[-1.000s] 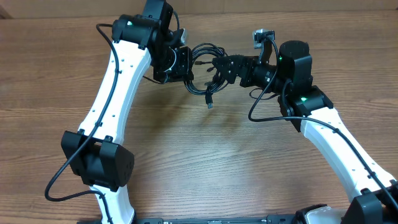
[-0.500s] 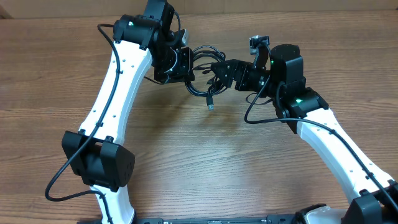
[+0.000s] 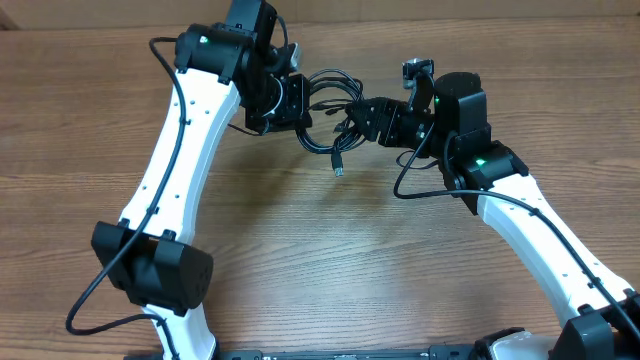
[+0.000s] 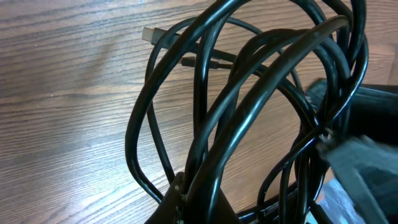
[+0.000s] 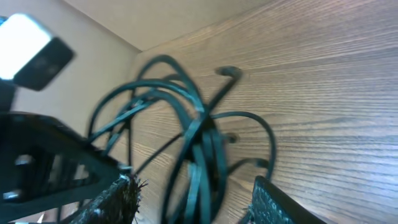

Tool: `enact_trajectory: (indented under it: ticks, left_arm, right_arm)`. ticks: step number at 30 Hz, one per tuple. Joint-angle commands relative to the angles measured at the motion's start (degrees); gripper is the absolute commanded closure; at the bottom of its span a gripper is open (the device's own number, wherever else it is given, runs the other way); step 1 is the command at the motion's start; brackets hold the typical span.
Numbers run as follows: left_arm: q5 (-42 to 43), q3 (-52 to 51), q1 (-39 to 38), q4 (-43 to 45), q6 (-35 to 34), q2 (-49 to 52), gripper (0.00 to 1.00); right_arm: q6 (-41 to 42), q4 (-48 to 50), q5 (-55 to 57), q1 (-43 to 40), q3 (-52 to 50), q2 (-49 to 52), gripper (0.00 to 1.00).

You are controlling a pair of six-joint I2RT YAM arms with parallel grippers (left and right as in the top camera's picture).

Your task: Untangle cables

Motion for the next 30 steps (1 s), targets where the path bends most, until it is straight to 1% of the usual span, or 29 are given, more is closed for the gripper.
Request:
enact_trajectory:
  ticks: [1, 2, 5, 6, 7, 12, 14, 16, 20, 25, 28, 30]
  left_arm:
    - [1.2, 1.3, -0.3, 0.2, 1.3, -3.0, 0.96]
    - [1.2, 1.3, -0.3, 0.2, 1.3, -3.0, 0.96]
    - [2.3, 1.3, -0.3, 0.1, 1.3, -3.2, 0.96]
    - [2.3, 1.3, -0.3, 0.1, 1.3, -3.2, 0.96]
    - [2.3, 1.3, -0.4, 0.1, 1.3, -3.2, 0.96]
    - [2.1, 1.4, -0.2, -0.7, 1.5, -3.3, 0.96]
    - [1.6, 1.6, 0.3, -2.4, 3.2, -3.8, 0.96]
    - [-0.8, 2.4, 1.7, -5.3, 3.9, -4.7, 0.96]
    - [-5.5, 4.6, 6.8, -11.0, 5.4, -8.0, 0.96]
    - [-5.8, 5.2, 15.9, -12.9, 6.3, -13.4, 0.96]
    - [-5.7, 5.2, 20.7, -13.6, 6.3, -15.5, 0.96]
    - [-4.5, 5.2, 22.1, -13.6, 6.6, -16.0, 0.96]
  right_arm:
    - [-0.3, -0.1, 1.9, 0.3, 1.6, 0.3, 0.43]
    - [-0.3, -0.1, 1.9, 0.3, 1.6, 0.3, 0.44]
    - [-0.3, -0.1, 1.9, 0.3, 1.5, 0.8, 0.72]
    - [-0.3, -0.1, 1.9, 0.3, 1.5, 0.9, 0.79]
    - [-0.3, -0.2, 1.9, 0.3, 1.5, 0.9, 0.96]
    - [-1.3, -0.7, 2.3, 0.3, 1.6, 0.9, 0.96]
    - [-2.3, -2.3, 4.2, -0.4, 1.6, 0.9, 0.96]
    - [-2.3, -4.6, 5.9, -2.1, 1.6, 0.9, 0.96]
    - [-6.0, -9.6, 6.1, -8.0, 1.6, 0.9, 0.96]
    - [-8.7, -14.3, 5.9, -15.7, 1.6, 0.8, 0.96]
    - [-9.2, -15.8, 2.8, -20.0, 1.6, 0.6, 0.96]
    - [-9.2, -15.0, -5.5, -21.7, 1.6, 0.5, 0.96]
